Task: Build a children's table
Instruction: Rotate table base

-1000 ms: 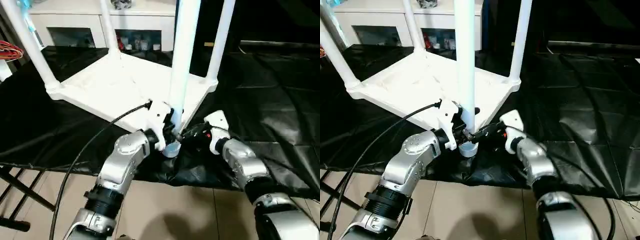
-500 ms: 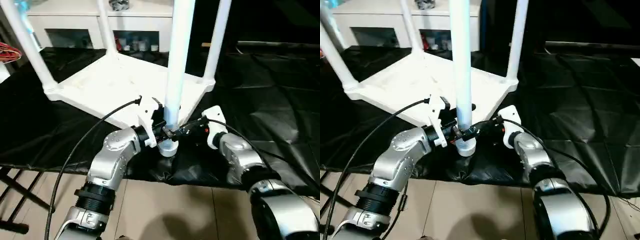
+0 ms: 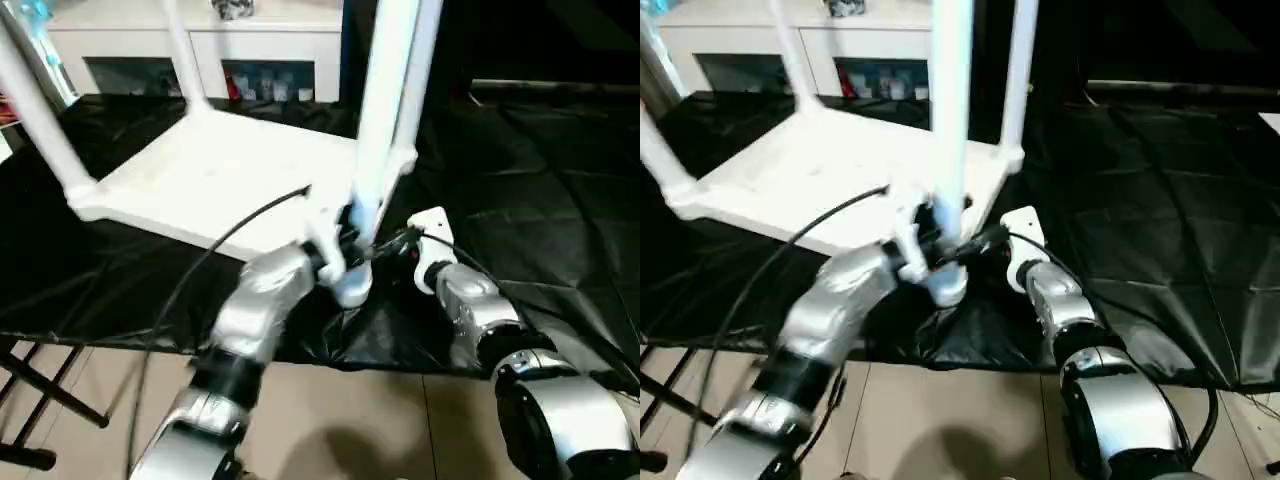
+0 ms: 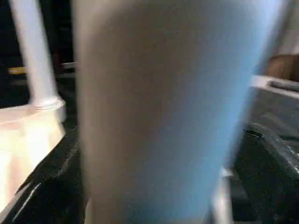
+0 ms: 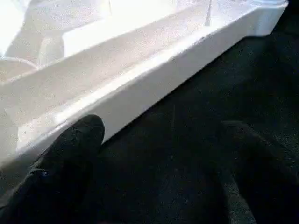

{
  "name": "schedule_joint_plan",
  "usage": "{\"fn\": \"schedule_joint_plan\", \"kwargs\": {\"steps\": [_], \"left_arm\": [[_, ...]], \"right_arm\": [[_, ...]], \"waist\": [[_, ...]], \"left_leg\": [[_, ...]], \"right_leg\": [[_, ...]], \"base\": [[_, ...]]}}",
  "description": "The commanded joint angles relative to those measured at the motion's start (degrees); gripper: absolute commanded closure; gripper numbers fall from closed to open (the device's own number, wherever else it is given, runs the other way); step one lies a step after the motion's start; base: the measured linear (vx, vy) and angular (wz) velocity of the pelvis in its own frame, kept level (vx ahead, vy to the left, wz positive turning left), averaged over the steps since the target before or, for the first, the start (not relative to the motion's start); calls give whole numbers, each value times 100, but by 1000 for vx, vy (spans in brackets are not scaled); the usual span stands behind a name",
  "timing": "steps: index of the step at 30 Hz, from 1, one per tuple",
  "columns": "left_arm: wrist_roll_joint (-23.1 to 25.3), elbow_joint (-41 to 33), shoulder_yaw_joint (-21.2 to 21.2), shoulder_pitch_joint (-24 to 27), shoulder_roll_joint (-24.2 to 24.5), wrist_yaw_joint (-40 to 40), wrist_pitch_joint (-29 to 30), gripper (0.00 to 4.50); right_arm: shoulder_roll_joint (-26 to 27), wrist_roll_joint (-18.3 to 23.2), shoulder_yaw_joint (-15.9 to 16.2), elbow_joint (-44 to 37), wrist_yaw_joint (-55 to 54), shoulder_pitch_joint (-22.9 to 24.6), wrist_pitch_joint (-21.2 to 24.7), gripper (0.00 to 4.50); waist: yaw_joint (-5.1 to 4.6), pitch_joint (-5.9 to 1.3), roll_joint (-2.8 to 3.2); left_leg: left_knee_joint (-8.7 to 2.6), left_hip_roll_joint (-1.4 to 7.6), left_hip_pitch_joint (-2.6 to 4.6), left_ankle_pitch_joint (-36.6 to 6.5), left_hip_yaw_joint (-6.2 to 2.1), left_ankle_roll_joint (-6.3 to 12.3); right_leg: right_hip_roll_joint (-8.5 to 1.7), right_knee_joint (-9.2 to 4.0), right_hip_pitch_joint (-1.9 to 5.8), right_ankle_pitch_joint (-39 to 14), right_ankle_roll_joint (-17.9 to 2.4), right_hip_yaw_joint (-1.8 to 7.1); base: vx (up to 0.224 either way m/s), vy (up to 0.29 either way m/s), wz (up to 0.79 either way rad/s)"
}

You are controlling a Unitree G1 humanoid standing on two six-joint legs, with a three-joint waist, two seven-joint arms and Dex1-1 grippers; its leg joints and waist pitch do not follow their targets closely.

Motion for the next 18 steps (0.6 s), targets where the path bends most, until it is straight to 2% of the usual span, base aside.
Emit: {"fn": "schedule_joint_plan", "kwargs": {"steps": [1,2,3,5,8,11,14,15,16,17,18], "left_arm": [[-50,12,167,-19,148,-108,191,3],[-131,-56,205,15,190,-196,345,3],[-228,-183,221,102,229,-336,516,3],[-255,-229,211,140,241,-376,562,1],[-238,-271,216,192,243,-319,514,1],[-368,-575,293,493,310,-294,301,1],[-581,-862,387,724,375,-484,398,1],[-627,-941,407,789,397,-530,427,1],[-868,-1329,460,1070,514,-779,666,1],[-1010,-1563,491,1231,586,-906,808,1],[-1043,-1620,497,1269,604,-934,844,1]], "right_arm": [[-103,137,-138,-349,104,-28,-117,4],[-141,190,-177,-470,180,44,-121,4],[-191,262,-215,-647,313,177,-116,4],[-213,284,-221,-717,366,238,-113,2],[-245,300,-217,-834,426,337,-99,2],[-395,326,-198,-1328,595,735,-112,2],[-472,353,-230,-1596,624,923,-64,2],[-492,358,-240,-1662,620,969,-51,2],[-546,415,-294,-1940,587,1123,59,2],[-572,454,-325,-2108,575,1206,122,2],[-576,464,-333,-2149,572,1225,138,2]], "waist": [[66,-451,-67],[70,-455,-66],[95,-455,-35],[109,-453,-45],[142,-453,-37],[183,-447,-41],[187,-454,-51],[173,-437,-47],[157,-435,-31],[166,-424,-32],[144,-411,-40]], "left_leg": [[-288,89,60,-769,-35,566],[-284,89,60,-757,-35,574],[-281,95,74,-762,-32,589],[-286,105,71,-777,-30,601],[-287,108,72,-850,-30,574],[-303,118,71,-919,-38,509],[-301,114,68,-875,-37,495],[-305,106,68,-945,-30,466],[-308,102,69,-983,-32,447],[-324,114,75,-997,-37,416],[-335,114,58,-1038,-33,418]], "right_leg": [[-403,-451,362,-42,-1535,199],[-401,-443,360,-33,-1544,199],[-397,-443,346,-45,-1565,198],[-395,-443,347,-28,-1586,198],[-393,-451,341,-60,-1591,199],[-403,-468,348,-166,-1524,204],[-396,-463,351,-152,-1487,208],[-389,-489,337,-313,-1431,207],[-386,-491,330,-391,-1416,208],[-395,-482,345,-431,-1406,209],[-389,-510,325,-580,-1358,213]], "base": [[0,0,0],[0,0,0],[0,0,0],[0,0,0],[0,0,0],[0,0,0],[0,0,0],[0,0,0],[0,0,0],[0,0,0],[0,0,0]]}}
